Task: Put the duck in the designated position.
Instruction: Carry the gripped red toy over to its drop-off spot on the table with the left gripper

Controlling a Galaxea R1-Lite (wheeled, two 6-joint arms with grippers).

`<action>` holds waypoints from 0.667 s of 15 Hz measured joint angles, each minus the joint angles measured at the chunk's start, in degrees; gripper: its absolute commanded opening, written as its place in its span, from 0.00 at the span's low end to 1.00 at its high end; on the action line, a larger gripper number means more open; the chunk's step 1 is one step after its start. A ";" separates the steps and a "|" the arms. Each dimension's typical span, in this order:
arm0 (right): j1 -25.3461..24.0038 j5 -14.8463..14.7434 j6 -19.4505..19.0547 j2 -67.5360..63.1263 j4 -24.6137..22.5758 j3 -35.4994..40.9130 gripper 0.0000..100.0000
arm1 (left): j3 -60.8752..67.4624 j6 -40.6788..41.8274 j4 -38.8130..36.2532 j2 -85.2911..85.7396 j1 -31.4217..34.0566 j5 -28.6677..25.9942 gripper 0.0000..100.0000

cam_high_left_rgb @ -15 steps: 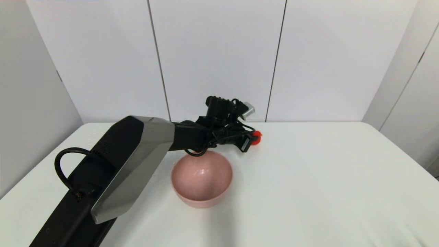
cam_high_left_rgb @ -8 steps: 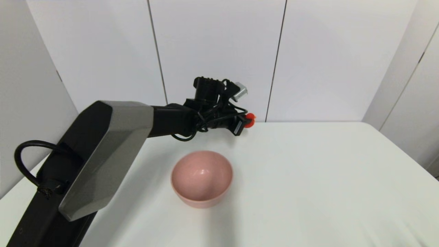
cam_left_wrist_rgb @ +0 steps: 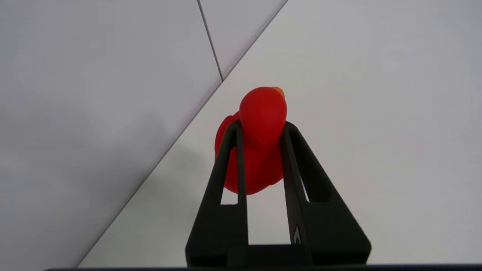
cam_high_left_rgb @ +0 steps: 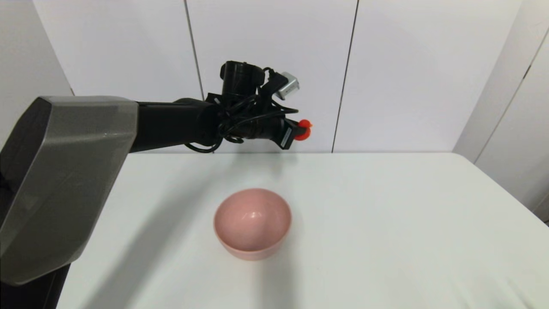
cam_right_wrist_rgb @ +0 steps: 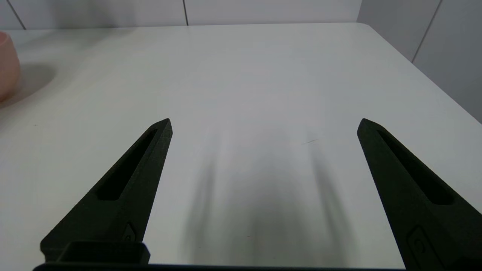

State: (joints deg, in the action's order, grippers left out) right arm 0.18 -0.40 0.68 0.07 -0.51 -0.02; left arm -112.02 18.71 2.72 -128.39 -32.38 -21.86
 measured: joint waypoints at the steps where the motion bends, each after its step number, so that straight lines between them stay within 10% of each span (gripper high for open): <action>1: 0.00 -0.04 -0.02 0.00 0.00 0.00 1.00 | 0.74 0.07 0.11 1.21 -0.02 0.01 0.00; 10: 0.00 -0.04 0.02 0.00 0.00 0.00 1.00 | 20.09 -0.48 2.73 18.93 3.28 8.06 0.00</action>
State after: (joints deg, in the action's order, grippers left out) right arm 0.18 -0.44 0.71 0.07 -0.51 -0.02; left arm -91.93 18.24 5.45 -109.46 -29.10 -13.80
